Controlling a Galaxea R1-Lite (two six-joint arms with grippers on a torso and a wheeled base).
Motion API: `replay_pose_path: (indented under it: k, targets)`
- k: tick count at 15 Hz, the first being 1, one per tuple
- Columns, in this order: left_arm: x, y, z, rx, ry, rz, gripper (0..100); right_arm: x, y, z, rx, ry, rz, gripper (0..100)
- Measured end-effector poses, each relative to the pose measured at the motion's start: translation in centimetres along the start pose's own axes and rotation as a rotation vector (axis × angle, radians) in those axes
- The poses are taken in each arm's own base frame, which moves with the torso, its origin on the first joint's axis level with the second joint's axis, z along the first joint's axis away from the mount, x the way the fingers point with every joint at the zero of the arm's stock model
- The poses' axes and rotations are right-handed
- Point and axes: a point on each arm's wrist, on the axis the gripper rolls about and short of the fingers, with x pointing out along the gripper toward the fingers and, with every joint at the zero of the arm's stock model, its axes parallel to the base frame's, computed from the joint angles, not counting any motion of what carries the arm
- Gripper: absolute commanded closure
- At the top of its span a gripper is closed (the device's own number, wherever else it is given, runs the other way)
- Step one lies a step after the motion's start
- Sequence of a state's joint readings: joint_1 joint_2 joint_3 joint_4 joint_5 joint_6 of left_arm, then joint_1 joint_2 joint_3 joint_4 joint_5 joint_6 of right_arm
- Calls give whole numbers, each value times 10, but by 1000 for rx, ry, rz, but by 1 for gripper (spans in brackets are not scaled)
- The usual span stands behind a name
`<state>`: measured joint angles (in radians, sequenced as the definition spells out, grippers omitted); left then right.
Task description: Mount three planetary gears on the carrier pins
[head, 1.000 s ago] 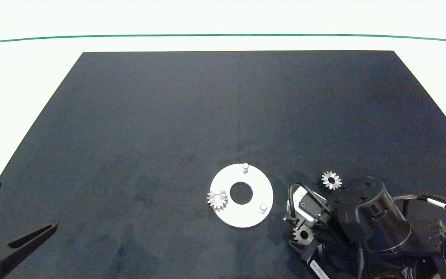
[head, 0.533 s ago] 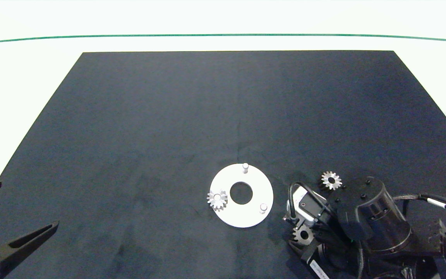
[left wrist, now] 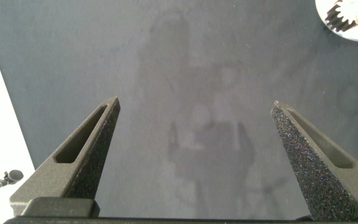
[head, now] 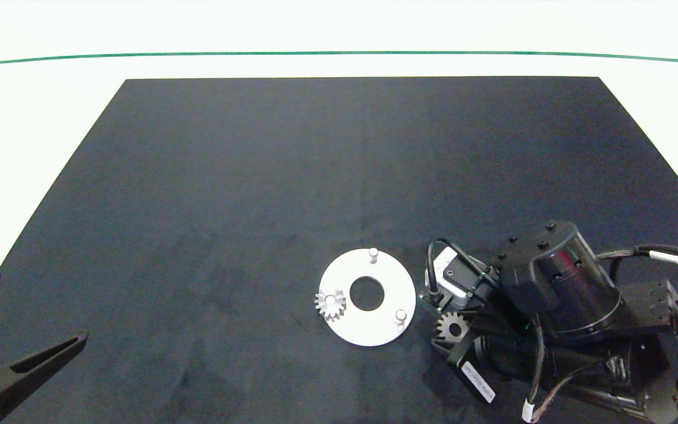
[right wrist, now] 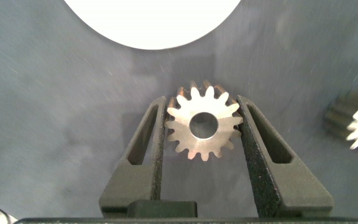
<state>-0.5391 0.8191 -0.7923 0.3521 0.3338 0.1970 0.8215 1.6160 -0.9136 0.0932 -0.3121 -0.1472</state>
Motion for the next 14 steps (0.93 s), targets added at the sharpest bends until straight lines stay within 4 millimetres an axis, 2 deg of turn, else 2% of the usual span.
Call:
replay_pose_path:
  k: [7, 10, 14]
  targets:
    - [-1, 1, 3, -3, -12, 4, 0, -12, -4, 26, 1, -90, -5, 96]
    - [-2, 2, 4, -4, -13, 5, 0, -13, 2, 41, -9, -127, 12, 96]
    - [-2, 2, 4, -6, -15, 8, 0, -7, 16, 43, -48, -94, 43, 96]
